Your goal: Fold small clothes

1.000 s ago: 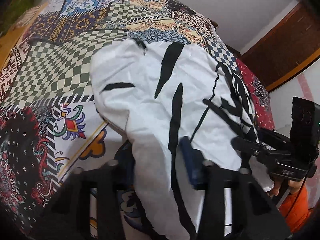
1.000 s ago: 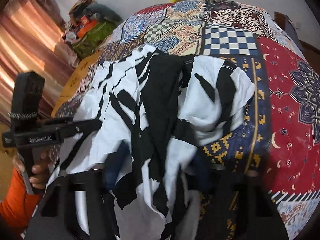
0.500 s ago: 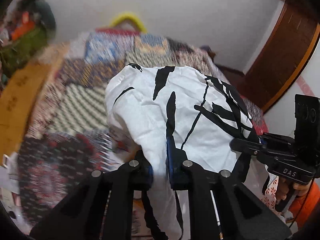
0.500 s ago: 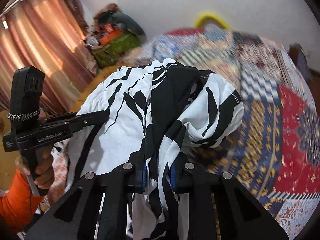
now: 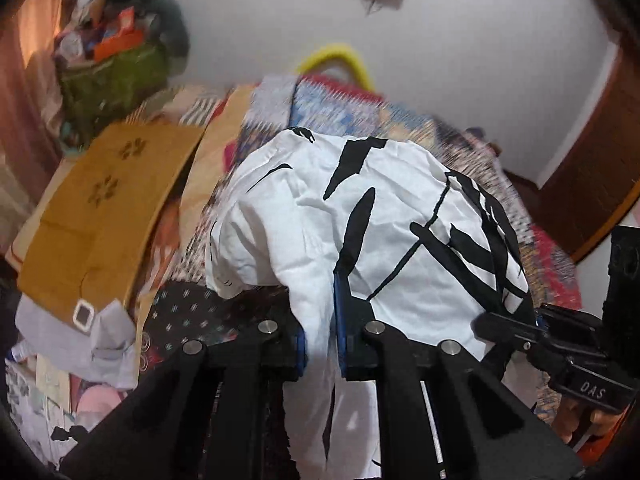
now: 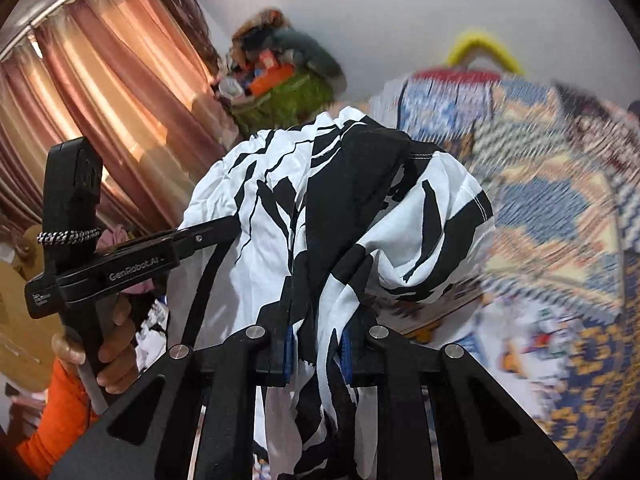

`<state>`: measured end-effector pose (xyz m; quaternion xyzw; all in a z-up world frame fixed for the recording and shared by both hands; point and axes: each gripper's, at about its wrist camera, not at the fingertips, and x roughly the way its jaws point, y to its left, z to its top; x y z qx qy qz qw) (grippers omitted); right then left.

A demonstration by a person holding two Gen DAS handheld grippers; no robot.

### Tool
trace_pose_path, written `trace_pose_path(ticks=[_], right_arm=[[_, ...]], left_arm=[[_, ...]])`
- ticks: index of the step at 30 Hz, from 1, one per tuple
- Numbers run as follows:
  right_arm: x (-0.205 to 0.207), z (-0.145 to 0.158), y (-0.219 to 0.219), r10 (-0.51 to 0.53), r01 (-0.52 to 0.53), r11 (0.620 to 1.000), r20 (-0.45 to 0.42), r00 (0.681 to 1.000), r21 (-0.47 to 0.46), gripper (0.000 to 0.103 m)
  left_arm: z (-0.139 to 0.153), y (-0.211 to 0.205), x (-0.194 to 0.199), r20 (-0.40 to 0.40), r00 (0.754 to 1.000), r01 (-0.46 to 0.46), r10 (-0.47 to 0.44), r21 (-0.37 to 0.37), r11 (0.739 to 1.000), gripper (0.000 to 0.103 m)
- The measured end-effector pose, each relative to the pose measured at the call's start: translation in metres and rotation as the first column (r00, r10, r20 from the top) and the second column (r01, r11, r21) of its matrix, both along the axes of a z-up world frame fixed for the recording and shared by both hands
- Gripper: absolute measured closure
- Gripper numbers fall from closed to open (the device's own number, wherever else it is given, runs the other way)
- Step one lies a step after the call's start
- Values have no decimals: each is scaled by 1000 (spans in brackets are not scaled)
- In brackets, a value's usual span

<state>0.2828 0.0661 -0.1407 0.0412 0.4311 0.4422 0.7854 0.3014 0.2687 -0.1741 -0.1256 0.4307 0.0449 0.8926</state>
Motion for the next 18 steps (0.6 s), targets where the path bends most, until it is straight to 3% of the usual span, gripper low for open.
trace_pose_path(ticks=[7, 12, 18], right_arm=[[33, -79, 37, 12, -31, 982, -102, 995, -185, 77], [44, -91, 24, 10, -38, 983, -157, 988, -177, 71], [20, -53, 7, 44, -38, 970, 21, 999, -238, 70]], left_arm=[[-110, 31, 16, -178, 983, -33, 37, 23, 999, 82], [-108, 27, 9, -139, 990, -14, 22, 63, 998, 75], [-84, 30, -21, -110, 992, -53, 55, 26, 998, 74]])
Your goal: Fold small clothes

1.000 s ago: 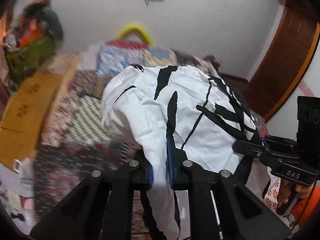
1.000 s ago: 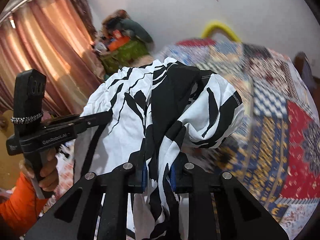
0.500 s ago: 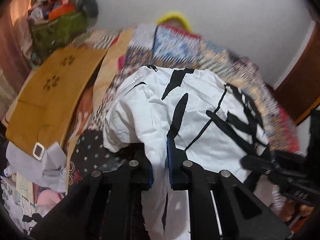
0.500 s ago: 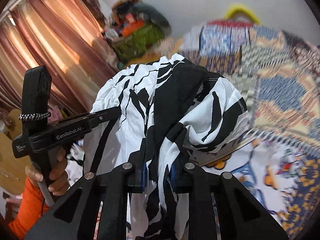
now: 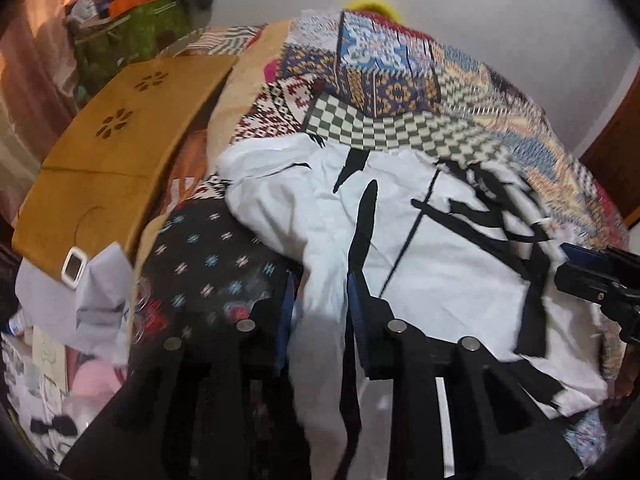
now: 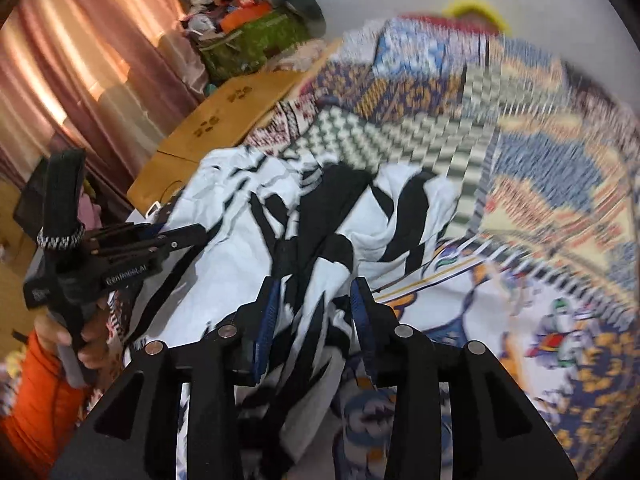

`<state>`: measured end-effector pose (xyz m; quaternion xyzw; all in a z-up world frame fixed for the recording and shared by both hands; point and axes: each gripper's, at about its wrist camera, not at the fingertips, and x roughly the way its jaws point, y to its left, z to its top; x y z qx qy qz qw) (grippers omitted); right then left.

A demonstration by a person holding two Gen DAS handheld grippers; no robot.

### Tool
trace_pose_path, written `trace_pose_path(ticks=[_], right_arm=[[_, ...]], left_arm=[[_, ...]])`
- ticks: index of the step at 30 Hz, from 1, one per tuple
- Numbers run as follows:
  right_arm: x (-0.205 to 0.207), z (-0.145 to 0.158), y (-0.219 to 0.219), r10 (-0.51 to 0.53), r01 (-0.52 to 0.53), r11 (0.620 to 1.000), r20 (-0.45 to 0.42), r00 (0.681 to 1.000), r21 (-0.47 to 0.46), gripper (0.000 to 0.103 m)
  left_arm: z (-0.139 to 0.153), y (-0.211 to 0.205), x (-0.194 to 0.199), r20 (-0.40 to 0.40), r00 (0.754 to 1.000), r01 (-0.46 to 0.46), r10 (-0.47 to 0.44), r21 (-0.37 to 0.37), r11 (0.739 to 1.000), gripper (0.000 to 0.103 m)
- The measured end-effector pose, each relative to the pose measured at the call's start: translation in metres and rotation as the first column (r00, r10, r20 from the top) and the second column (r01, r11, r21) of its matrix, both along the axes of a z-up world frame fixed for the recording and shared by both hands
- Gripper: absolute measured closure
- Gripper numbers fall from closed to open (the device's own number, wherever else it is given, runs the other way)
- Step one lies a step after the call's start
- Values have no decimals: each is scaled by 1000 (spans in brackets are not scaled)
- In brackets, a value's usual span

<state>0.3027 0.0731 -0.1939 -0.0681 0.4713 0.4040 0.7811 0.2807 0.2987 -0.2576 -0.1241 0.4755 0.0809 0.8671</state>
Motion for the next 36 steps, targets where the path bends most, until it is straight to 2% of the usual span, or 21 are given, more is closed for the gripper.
trace_pose_path(ticks=[5, 9, 11, 13, 15, 16, 18, 19, 24, 26, 32, 36], right_arm=[[-36, 32, -3, 87, -89, 996, 109, 990, 13, 70], [-54, 27, 5, 166, -169, 985, 65, 984, 38, 70], [-59, 15, 11, 190, -190, 982, 52, 980, 3, 70], [-58, -2, 19, 200, -197, 979, 41, 979, -58, 69], [-55, -17, 18, 192, -189, 976, 22, 981, -109, 69], [-53, -22, 15, 191, -189, 976, 7, 982, -113, 69], [-51, -26, 6, 184, -186, 978, -27, 982, -90, 69], [-51, -25, 2, 182, -184, 980, -41, 983, -79, 69], [-62, -23, -6, 193, -195, 978, -27, 981, -80, 69], [-68, -21, -9, 187, -188, 979, -17, 982, -82, 69], [-84, 3, -29, 136, -134, 988, 27, 990, -76, 69], [-101, 42, -53, 92, -92, 996, 115, 989, -9, 69]], left_arm=[[26, -7, -32, 62, 998, -3, 5, -31, 1000, 74], [29, -25, -48, 67, 997, 45, -40, -79, 996, 74], [25, -39, -51, 65, 995, 78, -73, -73, 994, 74], [15, -44, -50, 37, 996, 78, -75, -70, 994, 74], [-7, -39, -46, -41, 998, 41, -44, -88, 995, 74], [-20, -34, -46, -83, 996, 22, -31, -108, 994, 75], [-33, -27, -52, -100, 995, 11, -28, -160, 987, 77], [-33, -27, -56, -103, 994, 12, -28, -155, 988, 78], [-29, -50, -74, -145, 988, 50, -45, 30, 998, 77], [-27, -55, -80, -153, 987, 52, -41, 71, 996, 77], [-3, -61, -102, -143, 990, 29, -15, 97, 995, 78], [43, -65, -125, -33, 999, -6, 9, 100, 995, 78]])
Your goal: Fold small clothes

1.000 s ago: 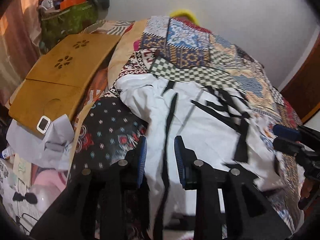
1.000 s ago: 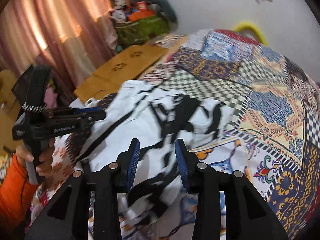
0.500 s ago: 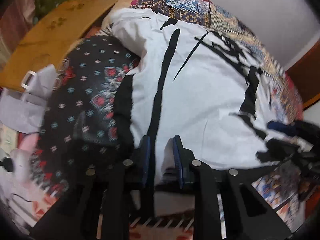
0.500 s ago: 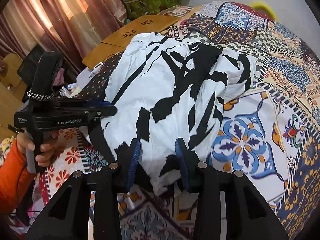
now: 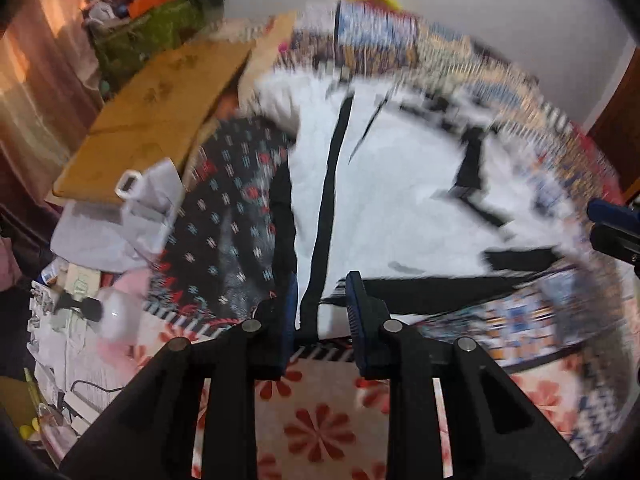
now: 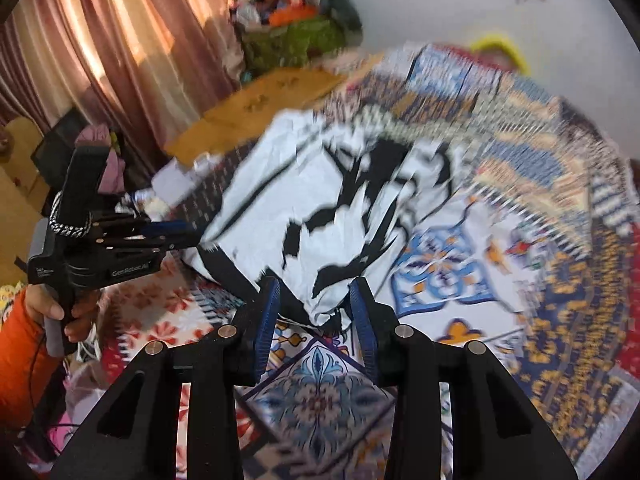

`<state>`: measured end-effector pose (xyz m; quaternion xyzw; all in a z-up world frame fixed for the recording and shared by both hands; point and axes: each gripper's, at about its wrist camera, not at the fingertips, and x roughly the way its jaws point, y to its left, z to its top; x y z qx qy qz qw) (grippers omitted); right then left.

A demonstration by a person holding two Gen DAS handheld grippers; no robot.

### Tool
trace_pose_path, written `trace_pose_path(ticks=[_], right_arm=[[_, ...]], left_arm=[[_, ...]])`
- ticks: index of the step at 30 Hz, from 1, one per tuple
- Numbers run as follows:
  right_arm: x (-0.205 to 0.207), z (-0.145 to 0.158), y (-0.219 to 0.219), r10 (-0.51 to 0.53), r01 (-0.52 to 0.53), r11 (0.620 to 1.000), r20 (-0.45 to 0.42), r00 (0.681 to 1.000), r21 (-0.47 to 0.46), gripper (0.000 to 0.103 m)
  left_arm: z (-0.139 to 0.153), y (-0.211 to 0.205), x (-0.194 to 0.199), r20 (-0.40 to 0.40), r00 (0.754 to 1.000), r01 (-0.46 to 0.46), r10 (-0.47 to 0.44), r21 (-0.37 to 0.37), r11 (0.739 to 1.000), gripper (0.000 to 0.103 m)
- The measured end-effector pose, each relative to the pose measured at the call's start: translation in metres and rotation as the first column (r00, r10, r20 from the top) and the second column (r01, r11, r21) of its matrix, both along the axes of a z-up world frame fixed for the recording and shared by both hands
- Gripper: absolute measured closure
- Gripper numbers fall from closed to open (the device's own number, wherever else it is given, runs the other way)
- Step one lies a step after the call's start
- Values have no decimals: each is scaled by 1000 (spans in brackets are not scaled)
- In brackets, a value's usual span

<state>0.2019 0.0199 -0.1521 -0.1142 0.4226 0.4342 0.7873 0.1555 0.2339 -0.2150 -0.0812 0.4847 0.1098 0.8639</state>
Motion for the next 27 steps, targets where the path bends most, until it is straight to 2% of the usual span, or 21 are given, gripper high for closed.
trace_pose_path(ticks=[3, 7, 9, 12, 16, 19, 21, 22, 26, 27], right_arm=[[-15, 36, -18, -31, 25, 997, 79, 996, 72, 69], [-43, 87, -39, -72, 36, 983, 203, 977, 178, 69], [-59, 111, -47, -97, 35, 972, 262, 960, 231, 69], [-82, 139, -56, -119, 20, 955, 322, 939, 297, 69], [-120, 170, -69, -146, -17, 927, 403, 903, 375, 69], [-145, 182, -76, -166, -38, 911, 449, 878, 411, 69], [-157, 186, -80, -177, -47, 902, 467, 866, 430, 69], [-164, 188, -81, -187, -48, 896, 474, 860, 441, 68], [-177, 188, -85, -225, -28, 889, 489, 843, 457, 53], [-180, 187, -85, -235, -20, 890, 496, 836, 456, 47]], left_arm=[[42, -12, -17, 102, 995, -5, 2, 33, 999, 78], [107, -34, -41, 265, 964, -8, -11, 68, 998, 77], [138, -48, -57, 349, 937, -5, -26, 90, 996, 77], [181, -71, -87, 467, 882, 2, -60, 125, 992, 77], [213, -93, -121, 568, 817, 4, -96, 160, 987, 72], [227, -109, -141, 617, 779, -5, -114, 187, 982, 65], [233, -118, -155, 645, 755, -26, -120, 211, 977, 52], [236, -122, -162, 658, 743, -37, -119, 218, 975, 48], [243, -132, -182, 688, 715, -46, -124, 224, 973, 26], [244, -133, -184, 691, 712, -52, -126, 230, 972, 20]])
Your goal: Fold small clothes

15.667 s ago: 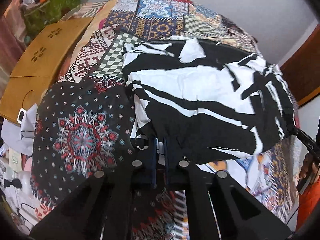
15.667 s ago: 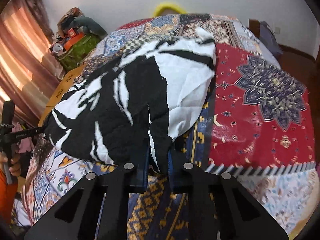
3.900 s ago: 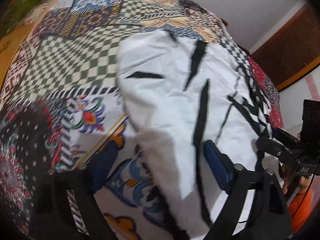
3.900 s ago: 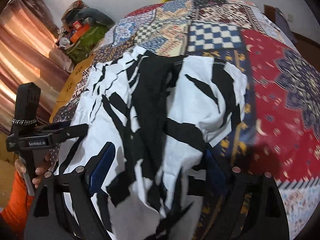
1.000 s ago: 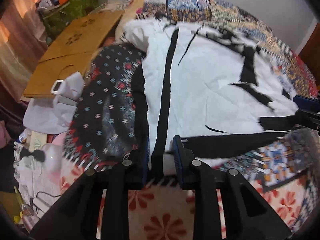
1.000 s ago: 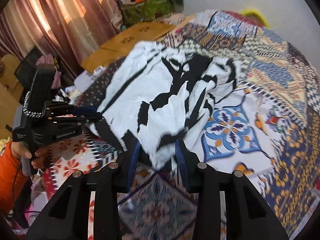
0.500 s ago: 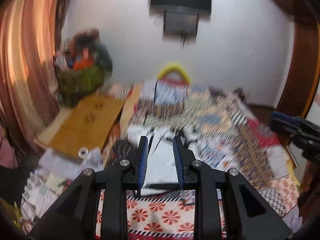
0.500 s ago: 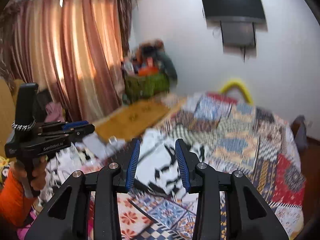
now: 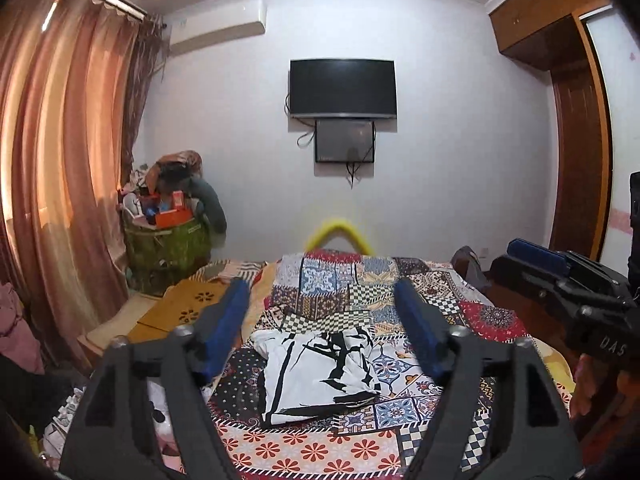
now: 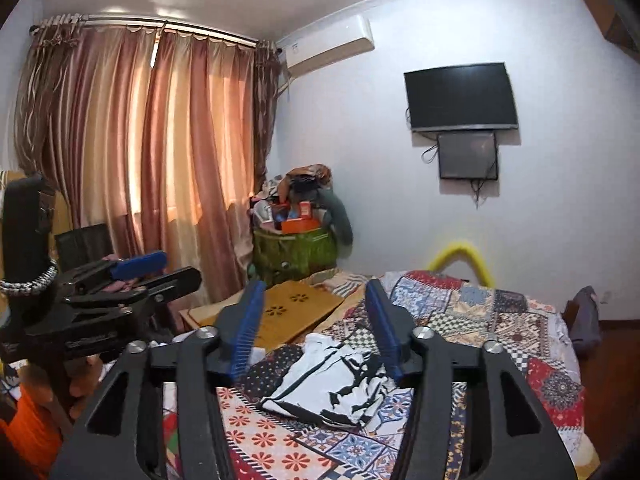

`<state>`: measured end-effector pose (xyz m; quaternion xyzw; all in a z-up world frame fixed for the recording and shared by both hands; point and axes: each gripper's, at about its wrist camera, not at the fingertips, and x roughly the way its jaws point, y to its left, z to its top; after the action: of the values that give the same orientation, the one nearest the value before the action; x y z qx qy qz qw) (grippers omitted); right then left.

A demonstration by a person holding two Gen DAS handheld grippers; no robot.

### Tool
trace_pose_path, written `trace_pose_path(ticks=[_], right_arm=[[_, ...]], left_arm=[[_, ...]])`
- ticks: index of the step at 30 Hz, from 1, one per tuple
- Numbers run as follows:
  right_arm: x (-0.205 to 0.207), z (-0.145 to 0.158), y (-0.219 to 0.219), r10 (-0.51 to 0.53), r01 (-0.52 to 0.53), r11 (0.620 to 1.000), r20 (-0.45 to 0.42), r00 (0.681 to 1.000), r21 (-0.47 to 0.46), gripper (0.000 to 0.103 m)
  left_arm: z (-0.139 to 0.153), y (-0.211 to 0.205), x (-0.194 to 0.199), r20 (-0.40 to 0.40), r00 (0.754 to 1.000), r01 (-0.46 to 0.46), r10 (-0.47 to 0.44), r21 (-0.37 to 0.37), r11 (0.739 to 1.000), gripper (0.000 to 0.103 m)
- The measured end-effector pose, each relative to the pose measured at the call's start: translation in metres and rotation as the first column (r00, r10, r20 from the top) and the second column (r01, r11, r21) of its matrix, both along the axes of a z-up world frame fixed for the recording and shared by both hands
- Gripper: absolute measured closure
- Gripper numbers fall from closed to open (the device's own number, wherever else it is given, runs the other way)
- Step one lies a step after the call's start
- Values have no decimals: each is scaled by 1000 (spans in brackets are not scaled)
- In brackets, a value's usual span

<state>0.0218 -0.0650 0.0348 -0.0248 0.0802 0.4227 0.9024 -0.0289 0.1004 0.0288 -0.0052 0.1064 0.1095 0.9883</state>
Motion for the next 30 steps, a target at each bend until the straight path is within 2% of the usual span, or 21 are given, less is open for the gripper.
trace_pose_path(ticks=[4, 6, 9, 30], right_arm=[[-7, -3, -4, -43, 43, 999, 16, 999, 3, 20], [-5, -4, -4, -56, 56, 998, 15, 998, 6, 14], [-5, -4, -4, -72, 72, 997, 16, 997, 6, 0], [-8, -12, -8, -77, 77, 997, -7, 997, -5, 0]], left_arm=[[1, -5, -10, 17, 1000, -16, 16, 11, 1000, 9], [1, -4, -13, 21, 1000, -20, 20, -1, 1000, 3], [1, -3, -18, 28, 999, -24, 25, -19, 1000, 0], [-12, 3, -14, 3, 999, -43, 43, -54, 998, 0]])
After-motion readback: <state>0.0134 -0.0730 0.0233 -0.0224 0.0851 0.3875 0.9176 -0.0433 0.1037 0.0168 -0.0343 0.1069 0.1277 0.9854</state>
